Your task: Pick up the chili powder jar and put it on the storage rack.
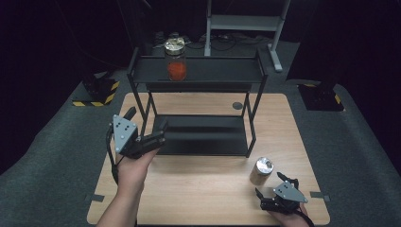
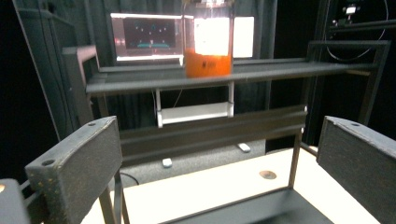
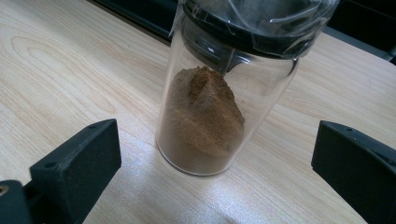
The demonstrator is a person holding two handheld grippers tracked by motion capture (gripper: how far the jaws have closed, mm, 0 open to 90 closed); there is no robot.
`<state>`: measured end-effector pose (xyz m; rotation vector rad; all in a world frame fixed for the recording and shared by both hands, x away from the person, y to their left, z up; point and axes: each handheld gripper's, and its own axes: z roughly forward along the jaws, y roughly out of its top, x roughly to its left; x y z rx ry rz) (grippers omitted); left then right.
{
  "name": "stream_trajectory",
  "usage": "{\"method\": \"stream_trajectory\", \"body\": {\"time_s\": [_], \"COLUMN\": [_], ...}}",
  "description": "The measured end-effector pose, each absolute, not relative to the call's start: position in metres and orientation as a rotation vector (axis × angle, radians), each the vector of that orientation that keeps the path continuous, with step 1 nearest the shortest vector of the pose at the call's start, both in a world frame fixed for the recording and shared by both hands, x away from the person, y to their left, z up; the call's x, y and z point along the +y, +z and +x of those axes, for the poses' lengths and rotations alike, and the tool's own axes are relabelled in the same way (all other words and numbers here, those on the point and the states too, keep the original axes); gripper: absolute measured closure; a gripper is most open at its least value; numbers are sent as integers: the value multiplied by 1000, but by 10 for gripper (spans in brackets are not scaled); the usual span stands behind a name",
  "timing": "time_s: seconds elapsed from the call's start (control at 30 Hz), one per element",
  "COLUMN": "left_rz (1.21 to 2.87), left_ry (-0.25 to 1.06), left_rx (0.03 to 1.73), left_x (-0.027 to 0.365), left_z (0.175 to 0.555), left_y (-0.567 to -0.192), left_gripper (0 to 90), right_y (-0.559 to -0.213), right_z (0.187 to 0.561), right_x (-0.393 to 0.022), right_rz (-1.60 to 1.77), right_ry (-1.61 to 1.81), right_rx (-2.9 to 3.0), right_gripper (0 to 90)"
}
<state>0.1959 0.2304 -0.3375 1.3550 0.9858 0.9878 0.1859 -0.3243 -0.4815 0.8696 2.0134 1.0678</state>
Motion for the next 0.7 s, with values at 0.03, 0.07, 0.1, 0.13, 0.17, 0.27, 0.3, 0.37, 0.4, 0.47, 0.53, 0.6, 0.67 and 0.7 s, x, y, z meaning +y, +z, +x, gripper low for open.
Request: {"method": "stream_trajectory", "body": {"time_s": [0.03,0.07,0.1,0.13,0.17,0.27,0.3,0.37,0.4,0.47,0.53,0.6,0.67,0.7], "left_rz": [1364,1368,1377,1382,1392,1424,1434,1454,1463,1472,1501,1526,1550,1563], "left_ry": [983,982,978,975,966,952,949,941,936,925,918,910,900,895], "left_rx": [991,994,999,1000,1000,1015,1017,1023,1027,1035,1048,1056,1065,1072], "left_x": [232,232,233,234,236,240,241,243,243,244,244,244,244,244], "left_z": [195,194,193,192,192,190,189,187,186,185,183,182,181,180], "left_y": [-341,-343,-347,-350,-353,-363,-366,-373,-377,-381,-393,-401,-409,-414], "left_gripper": [3,3,3,3,3,3,3,3,3,3,3,3,3,3], "right_y": [-481,-482,-482,-482,-482,-482,-482,-482,-482,-482,-482,-482,-482,-482], "right_z": [186,186,186,186,186,185,185,185,185,185,185,185,185,185], "right_x": [-324,-324,-324,-324,-324,-324,-324,-324,-324,-323,-323,-323,-323,-323], "right_rz": [870,870,871,871,871,872,872,873,873,874,875,876,874,875], "right_ry": [1068,1068,1068,1068,1068,1067,1067,1067,1066,1065,1065,1065,1065,1067], "right_rx": [2013,2013,2013,2013,2012,2009,2007,2006,2006,2006,2005,2005,2003,2004], "right_gripper": [4,4,4,4,4,4,4,4,4,4,4,4,4,4]}}
